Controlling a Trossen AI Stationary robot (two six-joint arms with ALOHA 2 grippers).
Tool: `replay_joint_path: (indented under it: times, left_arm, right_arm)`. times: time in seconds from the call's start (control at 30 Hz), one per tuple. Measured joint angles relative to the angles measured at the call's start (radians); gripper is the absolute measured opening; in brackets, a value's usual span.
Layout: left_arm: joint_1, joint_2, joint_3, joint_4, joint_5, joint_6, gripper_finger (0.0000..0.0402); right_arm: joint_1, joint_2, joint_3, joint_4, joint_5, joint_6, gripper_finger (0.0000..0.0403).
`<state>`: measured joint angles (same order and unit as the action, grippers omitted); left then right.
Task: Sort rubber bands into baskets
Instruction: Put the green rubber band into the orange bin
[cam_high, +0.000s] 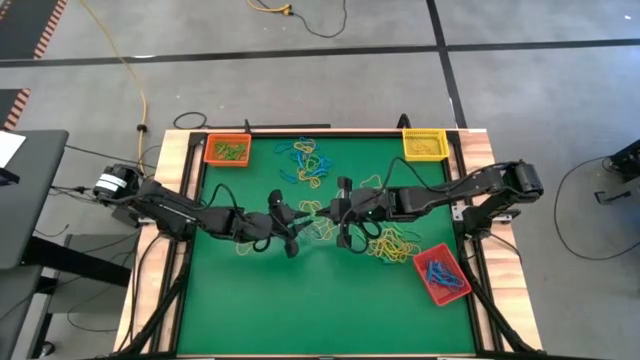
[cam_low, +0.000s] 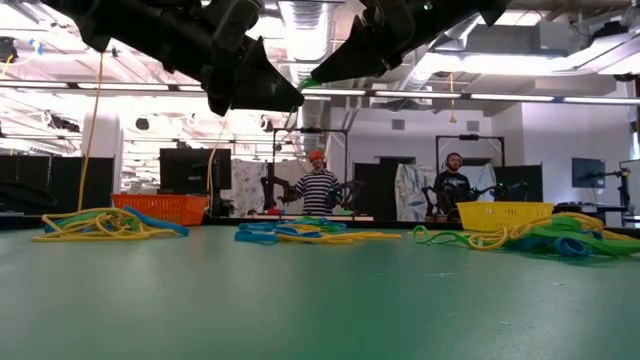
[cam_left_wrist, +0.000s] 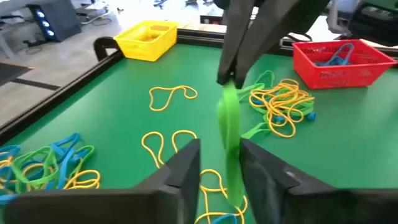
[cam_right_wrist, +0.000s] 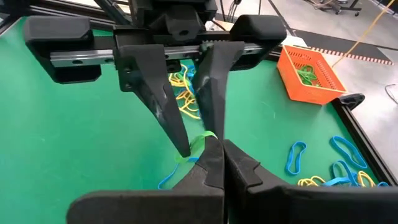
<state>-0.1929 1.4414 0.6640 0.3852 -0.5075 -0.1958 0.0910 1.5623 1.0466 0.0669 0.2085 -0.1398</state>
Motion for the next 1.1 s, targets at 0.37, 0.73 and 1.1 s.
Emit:
replay_joint_path:
  times: [0.37, 0.73, 1.1]
  left_arm:
    - [0.006, 0.000, 0.001, 0.030, 0.067, 0.099, 0.0002]
    - [0.021, -0.070, 0.027, -0.189, -0.002, 0.140, 0.0000]
    - [0.257, -0.334, 0.042, -0.576, -0.133, 0.154, 0.0000]
  right_arm:
    - [0.001, 0.000, 0.000, 0.000, 0.000, 0.000, 0.0017]
    - [0.003, 0.001, 0.000, -0.051, 0.075, 0.043, 0.0090]
    - [0.008, 0.001, -0.004, -0.177, 0.158, 0.111, 0.0203]
